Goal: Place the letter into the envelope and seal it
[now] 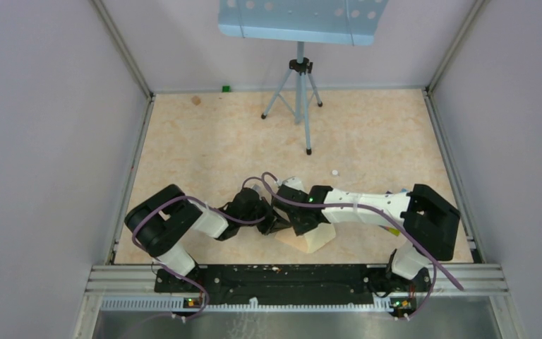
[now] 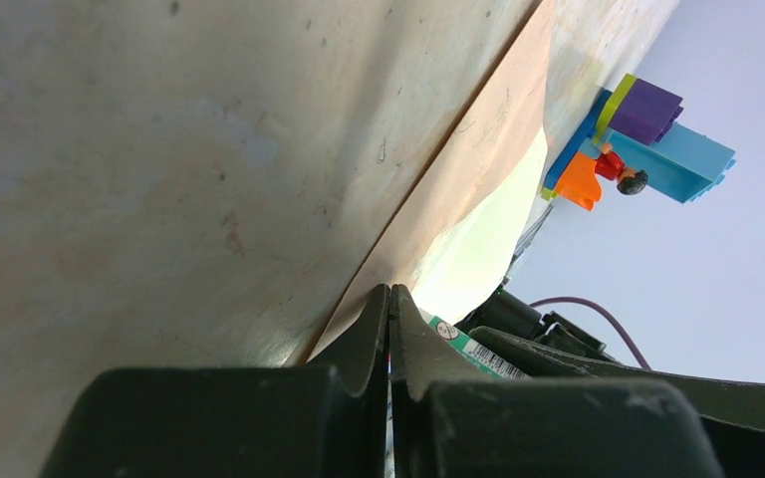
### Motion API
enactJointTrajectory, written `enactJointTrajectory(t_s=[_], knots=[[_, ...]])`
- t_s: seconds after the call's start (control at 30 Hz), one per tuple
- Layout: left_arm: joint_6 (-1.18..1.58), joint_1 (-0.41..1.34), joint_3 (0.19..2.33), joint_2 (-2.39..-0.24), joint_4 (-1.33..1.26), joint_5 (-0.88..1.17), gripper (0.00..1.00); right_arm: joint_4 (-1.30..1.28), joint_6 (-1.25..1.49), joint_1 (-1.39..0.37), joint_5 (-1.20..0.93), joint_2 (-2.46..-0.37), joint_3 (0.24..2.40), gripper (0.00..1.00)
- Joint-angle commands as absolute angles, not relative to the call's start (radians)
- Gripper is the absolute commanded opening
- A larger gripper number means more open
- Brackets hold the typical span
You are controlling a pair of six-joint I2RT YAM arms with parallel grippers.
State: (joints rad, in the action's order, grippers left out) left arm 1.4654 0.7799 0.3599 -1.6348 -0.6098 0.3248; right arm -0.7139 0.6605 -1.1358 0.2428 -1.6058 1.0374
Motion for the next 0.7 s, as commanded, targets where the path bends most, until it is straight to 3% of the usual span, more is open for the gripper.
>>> enactJointTrajectory(t_s=[0.0, 0.67], knots=[[1.434, 0.779, 0.316, -1.687, -0.460, 0.245, 0.00, -0.689, 0.650, -1.119, 0.294, -1.647, 1.039, 0.00], [1.431, 0.779, 0.321, -1.688, -0.456, 0.247, 0.00, -0.645, 0.619, -1.041, 0.339, -1.672, 1.050, 0.00]])
